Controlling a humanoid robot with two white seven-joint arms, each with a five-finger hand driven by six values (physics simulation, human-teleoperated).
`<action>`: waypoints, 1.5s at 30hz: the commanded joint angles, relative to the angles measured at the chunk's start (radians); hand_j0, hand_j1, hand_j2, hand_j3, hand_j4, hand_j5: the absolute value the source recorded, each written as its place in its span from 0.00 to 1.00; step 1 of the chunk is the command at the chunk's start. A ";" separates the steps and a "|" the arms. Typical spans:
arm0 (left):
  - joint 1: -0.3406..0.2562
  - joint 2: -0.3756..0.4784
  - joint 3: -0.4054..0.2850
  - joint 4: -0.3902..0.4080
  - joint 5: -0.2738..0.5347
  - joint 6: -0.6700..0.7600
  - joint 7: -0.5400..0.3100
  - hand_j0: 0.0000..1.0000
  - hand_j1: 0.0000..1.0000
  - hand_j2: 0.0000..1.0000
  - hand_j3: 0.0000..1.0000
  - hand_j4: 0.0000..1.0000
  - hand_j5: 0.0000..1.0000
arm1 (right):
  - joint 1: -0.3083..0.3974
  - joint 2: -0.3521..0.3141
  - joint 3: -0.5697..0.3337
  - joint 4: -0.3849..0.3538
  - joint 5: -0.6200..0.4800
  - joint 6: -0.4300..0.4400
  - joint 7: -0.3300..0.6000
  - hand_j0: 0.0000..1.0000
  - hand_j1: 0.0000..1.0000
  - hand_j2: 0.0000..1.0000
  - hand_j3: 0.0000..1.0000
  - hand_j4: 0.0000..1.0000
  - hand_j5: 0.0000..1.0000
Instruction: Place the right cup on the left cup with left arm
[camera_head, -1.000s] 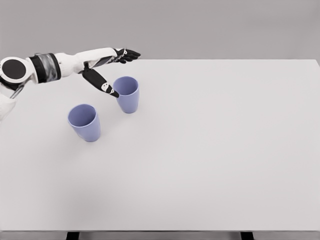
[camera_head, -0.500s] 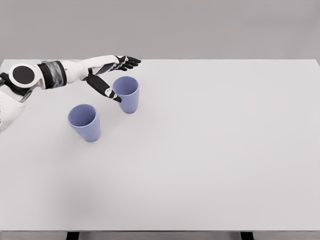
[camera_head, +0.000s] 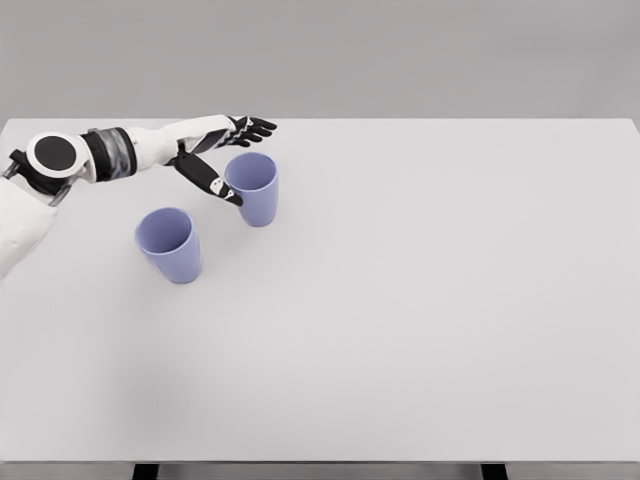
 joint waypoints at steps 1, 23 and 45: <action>0.000 -0.005 0.002 0.006 0.004 0.000 0.000 1.00 1.00 1.00 1.00 1.00 1.00 | 0.000 0.000 0.000 0.000 0.000 0.000 0.000 1.00 1.00 1.00 1.00 1.00 1.00; 0.000 -0.065 0.000 0.075 0.003 0.000 0.000 1.00 1.00 1.00 1.00 1.00 1.00 | 0.000 0.000 0.000 0.000 0.000 0.000 0.000 1.00 1.00 1.00 1.00 1.00 1.00; 0.009 -0.074 0.000 0.118 0.001 0.029 0.000 0.94 0.94 0.94 0.94 0.94 0.94 | -0.002 0.000 0.000 0.000 0.000 0.000 0.000 1.00 1.00 1.00 1.00 1.00 1.00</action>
